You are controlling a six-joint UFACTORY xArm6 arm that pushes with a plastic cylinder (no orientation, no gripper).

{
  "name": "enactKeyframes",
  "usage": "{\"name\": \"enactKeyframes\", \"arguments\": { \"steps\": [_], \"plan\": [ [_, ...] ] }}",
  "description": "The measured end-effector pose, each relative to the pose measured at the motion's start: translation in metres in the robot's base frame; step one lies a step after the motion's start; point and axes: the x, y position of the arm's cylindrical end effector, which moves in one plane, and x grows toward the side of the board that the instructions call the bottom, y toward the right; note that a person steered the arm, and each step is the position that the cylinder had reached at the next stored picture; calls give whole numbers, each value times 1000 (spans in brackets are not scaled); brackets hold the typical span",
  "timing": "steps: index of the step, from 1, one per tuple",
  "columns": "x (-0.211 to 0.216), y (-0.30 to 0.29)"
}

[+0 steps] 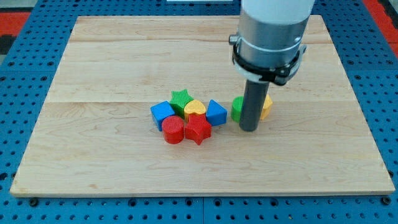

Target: Push the green circle slightly to the top of the board

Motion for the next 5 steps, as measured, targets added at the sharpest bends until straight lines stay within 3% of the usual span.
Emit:
{"name": "enactKeyframes", "arguments": {
  "steps": [2, 3, 5],
  "plan": [
    [-16, 37],
    [-49, 49],
    [26, 15]
  ]
}}
